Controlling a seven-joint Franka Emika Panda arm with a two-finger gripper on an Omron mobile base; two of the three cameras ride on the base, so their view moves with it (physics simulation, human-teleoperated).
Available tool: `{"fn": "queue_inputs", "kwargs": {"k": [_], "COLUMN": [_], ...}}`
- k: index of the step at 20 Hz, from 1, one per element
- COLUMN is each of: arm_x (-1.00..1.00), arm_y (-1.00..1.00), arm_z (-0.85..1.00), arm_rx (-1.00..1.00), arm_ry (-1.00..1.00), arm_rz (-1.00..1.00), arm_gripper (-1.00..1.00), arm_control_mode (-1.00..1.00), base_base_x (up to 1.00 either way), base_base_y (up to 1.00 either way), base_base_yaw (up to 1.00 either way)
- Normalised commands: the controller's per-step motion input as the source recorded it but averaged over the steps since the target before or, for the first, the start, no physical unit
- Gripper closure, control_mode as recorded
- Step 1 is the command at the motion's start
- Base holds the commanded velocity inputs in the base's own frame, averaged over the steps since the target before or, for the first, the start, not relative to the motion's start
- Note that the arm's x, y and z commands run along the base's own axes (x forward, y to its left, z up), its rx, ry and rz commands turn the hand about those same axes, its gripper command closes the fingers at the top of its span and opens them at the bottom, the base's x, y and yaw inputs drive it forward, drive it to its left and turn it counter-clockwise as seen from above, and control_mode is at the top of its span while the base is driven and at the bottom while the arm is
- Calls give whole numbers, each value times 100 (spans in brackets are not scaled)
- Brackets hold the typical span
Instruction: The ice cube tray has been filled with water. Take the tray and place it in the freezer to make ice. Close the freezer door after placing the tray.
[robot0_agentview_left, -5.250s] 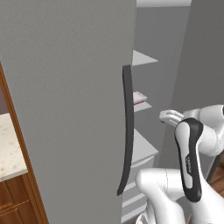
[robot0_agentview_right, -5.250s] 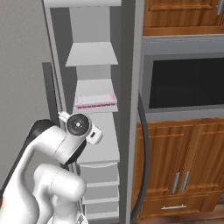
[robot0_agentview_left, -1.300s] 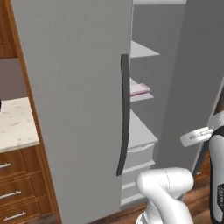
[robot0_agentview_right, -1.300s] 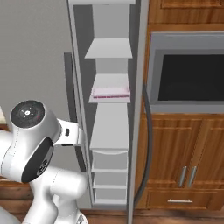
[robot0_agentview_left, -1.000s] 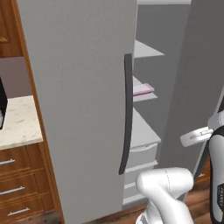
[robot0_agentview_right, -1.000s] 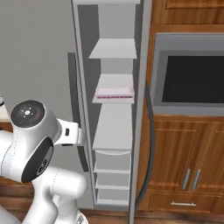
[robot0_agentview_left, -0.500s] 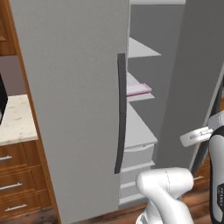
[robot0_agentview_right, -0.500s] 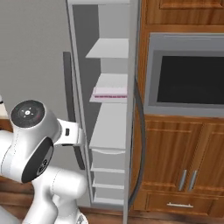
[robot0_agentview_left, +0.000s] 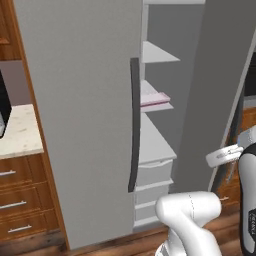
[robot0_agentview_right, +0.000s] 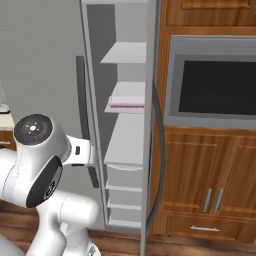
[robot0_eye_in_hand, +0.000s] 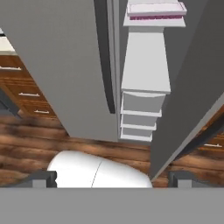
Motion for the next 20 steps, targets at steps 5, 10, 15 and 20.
{"fn": "queue_inputs", "kwargs": {"k": [5,10,15,20], "arm_x": [0,0,0,0], "arm_y": [0,0,0,0], "arm_z": [0,0,-1,-4], "arm_rx": [0,0,0,0], "arm_ry": [0,0,0,-4], "arm_rz": [0,0,1,0], "arm_gripper": [-100,-100,-100,-100], "arm_control_mode": [100,100,-100,-100], "base_base_x": [-58,-17,0,0], "base_base_y": [0,0,0,0], "base_base_yaw": [0,0,1,0]}}
